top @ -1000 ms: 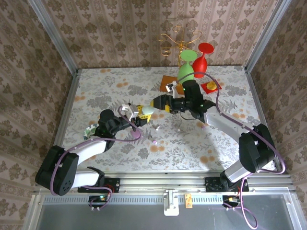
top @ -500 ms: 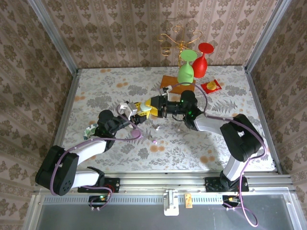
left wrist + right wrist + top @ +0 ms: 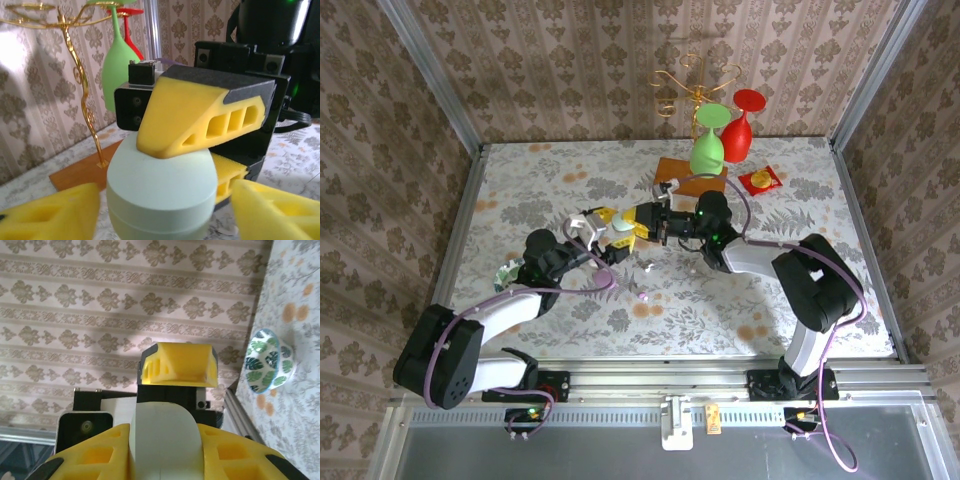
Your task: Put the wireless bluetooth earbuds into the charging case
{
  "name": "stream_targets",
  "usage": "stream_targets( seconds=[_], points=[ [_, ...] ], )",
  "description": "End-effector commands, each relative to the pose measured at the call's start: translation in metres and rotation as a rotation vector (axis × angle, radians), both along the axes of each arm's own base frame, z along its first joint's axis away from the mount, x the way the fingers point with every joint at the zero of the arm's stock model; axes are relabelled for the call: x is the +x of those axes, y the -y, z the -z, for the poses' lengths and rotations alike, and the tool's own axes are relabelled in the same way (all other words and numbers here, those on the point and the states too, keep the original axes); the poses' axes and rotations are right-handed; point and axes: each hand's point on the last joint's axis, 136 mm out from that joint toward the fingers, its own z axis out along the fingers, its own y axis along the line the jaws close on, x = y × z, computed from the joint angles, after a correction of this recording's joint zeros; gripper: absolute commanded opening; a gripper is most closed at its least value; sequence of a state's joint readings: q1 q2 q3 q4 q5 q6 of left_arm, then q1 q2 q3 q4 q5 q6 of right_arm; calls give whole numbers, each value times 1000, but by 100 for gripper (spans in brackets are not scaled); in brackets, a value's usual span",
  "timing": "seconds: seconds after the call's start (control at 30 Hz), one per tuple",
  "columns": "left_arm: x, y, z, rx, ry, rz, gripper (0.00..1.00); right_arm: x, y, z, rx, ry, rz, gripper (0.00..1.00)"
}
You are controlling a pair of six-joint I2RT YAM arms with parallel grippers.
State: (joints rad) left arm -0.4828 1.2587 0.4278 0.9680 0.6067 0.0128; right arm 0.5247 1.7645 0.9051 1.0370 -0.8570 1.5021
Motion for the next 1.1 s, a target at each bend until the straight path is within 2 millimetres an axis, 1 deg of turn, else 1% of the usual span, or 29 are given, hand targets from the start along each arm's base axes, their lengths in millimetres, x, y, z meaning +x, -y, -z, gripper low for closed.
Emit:
stream_targets(
  seconds=[0.0,0.07,0.1,0.2,0.23,0.3,0.4,0.5,0.67,0.8,0.9,1.07],
  points=[
    [0,-4,2,50,17,-26,88,21,23,22,-105,10,135,23],
    [0,-8,10,81,9,-55,97,34,35,42,-197,11,210,22],
    [0,-12,14,96,2,-77,100,40,40,56,-266,7,243,22],
    [2,-21,25,123,-27,-137,100,58,49,86,-457,45,300,22],
    [2,-24,28,127,-38,-155,100,64,50,94,-500,51,308,22],
    [1,-29,33,138,-58,-181,100,81,48,108,-552,62,327,22],
    [0,-37,39,156,-89,-228,100,104,40,125,-599,68,345,21],
    [5,-48,44,155,-153,-297,100,124,30,148,-658,60,353,21],
    [13,-63,49,122,-223,-385,100,152,7,173,-657,26,346,22],
    [21,-71,53,94,-287,-447,100,164,-5,189,-690,17,345,23],
    [30,-80,62,65,-393,-529,100,168,-4,197,-724,14,351,27],
    [32,-92,73,40,-459,-603,100,164,3,199,-773,34,352,36]
  ],
)
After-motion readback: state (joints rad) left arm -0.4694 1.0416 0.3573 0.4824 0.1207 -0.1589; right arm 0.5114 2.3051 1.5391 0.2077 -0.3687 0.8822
